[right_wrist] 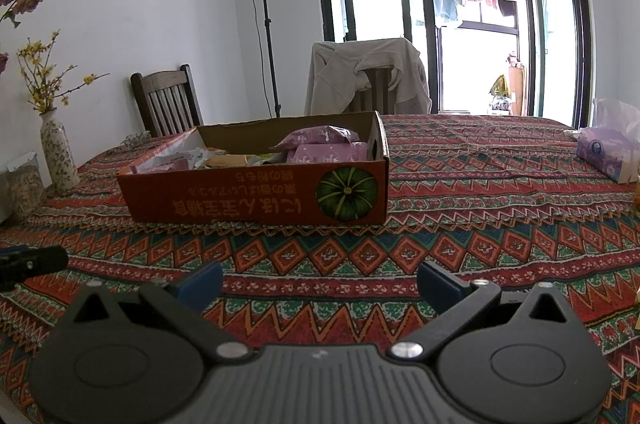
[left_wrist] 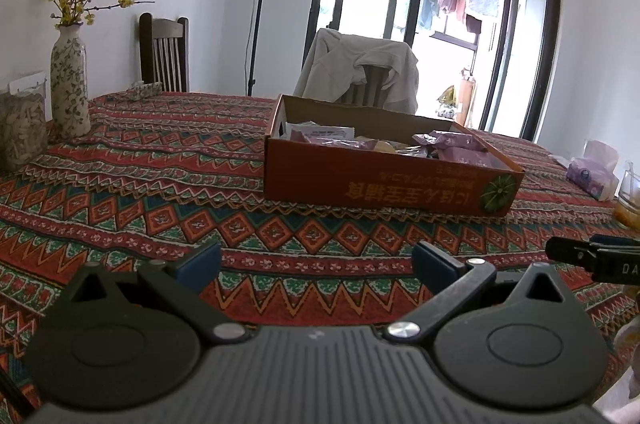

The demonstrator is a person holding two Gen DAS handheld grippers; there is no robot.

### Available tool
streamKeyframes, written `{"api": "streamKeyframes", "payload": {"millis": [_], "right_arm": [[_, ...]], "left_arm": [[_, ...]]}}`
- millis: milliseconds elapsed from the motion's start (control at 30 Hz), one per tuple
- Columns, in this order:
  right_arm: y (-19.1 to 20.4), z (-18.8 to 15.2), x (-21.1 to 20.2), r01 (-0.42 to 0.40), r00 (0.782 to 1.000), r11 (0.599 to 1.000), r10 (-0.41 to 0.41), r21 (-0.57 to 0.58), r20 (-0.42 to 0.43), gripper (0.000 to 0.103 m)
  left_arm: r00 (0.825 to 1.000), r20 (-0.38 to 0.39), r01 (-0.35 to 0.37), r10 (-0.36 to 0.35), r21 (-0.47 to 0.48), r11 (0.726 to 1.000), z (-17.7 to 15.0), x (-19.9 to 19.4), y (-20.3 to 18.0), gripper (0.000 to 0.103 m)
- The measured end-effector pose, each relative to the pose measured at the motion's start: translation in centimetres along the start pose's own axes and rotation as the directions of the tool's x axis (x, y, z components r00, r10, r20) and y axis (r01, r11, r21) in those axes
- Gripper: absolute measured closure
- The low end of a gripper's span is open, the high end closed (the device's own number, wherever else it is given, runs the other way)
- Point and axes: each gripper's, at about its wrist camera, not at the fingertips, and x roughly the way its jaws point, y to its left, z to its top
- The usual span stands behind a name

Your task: Organize snacks

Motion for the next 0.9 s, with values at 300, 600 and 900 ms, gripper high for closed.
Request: {"api": "streamKeyframes", "payload": {"millis": [300, 600, 900], "right_arm": [[0.08, -0.08, -0.09, 0.001, 1.0, 1.0, -0.001, -0.002, 0.002, 0.0], [0.08, -0.09, -0.1, 0.001, 1.0, 1.0, -0.001, -0.002, 0.001, 0.0], [0.13, -0.14, -0.16, 0.002, 1.0, 1.0, -0.002, -0.001, 0.0, 0.0]], "left_arm": [[1.0, 0.0, 0.001, -0.001, 0.001, 1.0, -0.05, -0.09, -0.1, 0.0], [1.0, -0.001, 0.003, -0.003, 0.001, 1.0, -0.09, -0.18, -0.06, 0.0], [1.0, -0.007, 0.001, -0.001, 0.001, 1.0, -0.14, -0.16, -0.06, 0.0]]}}
